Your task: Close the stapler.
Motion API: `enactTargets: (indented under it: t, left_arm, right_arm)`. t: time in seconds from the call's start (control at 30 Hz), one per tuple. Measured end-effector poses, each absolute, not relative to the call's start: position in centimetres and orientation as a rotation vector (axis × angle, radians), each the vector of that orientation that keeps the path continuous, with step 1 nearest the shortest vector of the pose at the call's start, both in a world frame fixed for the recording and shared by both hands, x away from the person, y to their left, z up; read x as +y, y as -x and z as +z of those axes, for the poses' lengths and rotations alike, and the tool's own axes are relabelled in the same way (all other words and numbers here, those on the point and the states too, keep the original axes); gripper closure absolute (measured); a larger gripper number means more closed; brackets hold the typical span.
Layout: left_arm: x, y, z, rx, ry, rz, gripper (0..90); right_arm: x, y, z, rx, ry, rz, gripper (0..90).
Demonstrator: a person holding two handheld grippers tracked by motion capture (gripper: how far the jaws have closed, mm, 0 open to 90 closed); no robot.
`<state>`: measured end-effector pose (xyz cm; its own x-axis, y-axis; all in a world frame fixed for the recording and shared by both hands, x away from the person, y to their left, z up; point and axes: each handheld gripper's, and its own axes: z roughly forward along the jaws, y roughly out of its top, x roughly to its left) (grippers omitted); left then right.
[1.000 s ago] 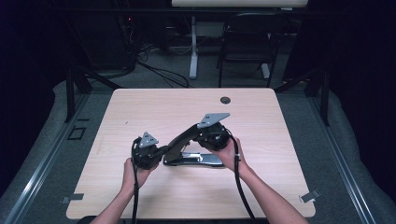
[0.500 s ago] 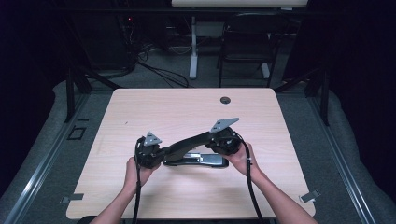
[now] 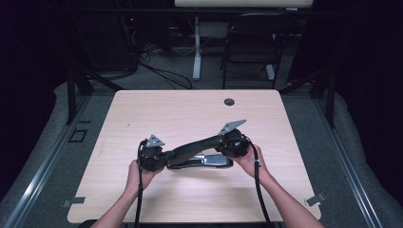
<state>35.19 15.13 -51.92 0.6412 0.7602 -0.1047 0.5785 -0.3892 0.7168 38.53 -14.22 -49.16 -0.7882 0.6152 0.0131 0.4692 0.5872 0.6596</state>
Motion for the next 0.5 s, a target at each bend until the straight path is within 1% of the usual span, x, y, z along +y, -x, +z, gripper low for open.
enactTargets:
  t: [0.37, 0.5]
  left_arm:
    - [15.2, -35.4, -52.0, 1.033, -2.141, 0.276, 79.0]
    - [15.6, -35.6, -52.0, 1.059, -2.126, 0.275, 70.0]
  right_arm:
    - [-15.5, -39.0, -50.8, 2.682, -0.980, 0.847, 88.1]
    - [-16.6, -39.2, -51.3, 2.712, -1.027, 0.775, 87.9]
